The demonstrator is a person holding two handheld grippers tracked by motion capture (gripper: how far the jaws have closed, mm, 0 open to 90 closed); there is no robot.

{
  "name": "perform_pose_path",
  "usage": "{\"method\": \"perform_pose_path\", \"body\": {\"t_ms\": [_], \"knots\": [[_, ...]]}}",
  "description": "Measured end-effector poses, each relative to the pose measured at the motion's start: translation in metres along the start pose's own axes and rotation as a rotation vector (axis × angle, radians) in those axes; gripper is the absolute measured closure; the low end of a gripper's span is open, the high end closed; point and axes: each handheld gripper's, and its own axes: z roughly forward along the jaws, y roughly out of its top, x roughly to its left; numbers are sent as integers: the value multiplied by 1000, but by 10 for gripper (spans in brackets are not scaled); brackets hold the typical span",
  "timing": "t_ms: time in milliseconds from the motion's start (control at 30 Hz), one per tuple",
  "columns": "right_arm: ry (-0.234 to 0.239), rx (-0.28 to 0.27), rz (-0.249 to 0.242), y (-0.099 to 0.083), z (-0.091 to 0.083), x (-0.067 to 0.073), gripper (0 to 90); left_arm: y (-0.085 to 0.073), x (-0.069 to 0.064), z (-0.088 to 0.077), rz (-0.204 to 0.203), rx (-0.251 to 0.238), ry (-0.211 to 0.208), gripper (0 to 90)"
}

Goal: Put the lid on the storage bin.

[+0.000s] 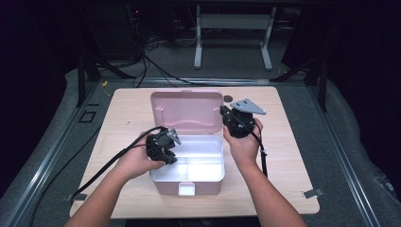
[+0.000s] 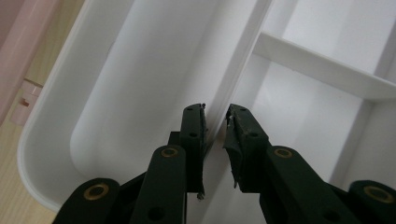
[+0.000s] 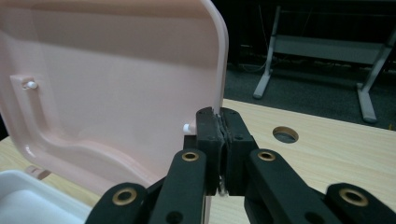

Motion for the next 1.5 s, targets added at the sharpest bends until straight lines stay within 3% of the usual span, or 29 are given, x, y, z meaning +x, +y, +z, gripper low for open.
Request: {"method": "perform_pose_path", "body": {"t_ms": [233,433,933,1033,1167,1300,1400,1500], "knots": [[-5,-35,-61,-7,-16,7,880,-2,-5,0,19,-20,37,756],[10,-49,-68,-11,-21,7,880,-4,-10,-1,21,-34,75,736],[36,-51,-75,-12,-23,4,878,-9,-11,-13,-2,-105,51,709],[37,-46,-73,-11,-23,4,878,-14,-10,-26,-13,-156,52,708],[36,-46,-76,-11,-23,4,877,-27,-4,-50,-89,-294,60,707],[31,-40,-76,-10,-23,4,877,-44,6,-64,-170,-385,123,700],[38,-41,-73,-10,-23,4,877,-53,11,-71,-223,-457,141,702],[37,-41,-71,-10,-22,4,876,-57,14,-79,-249,-500,183,704]]}}
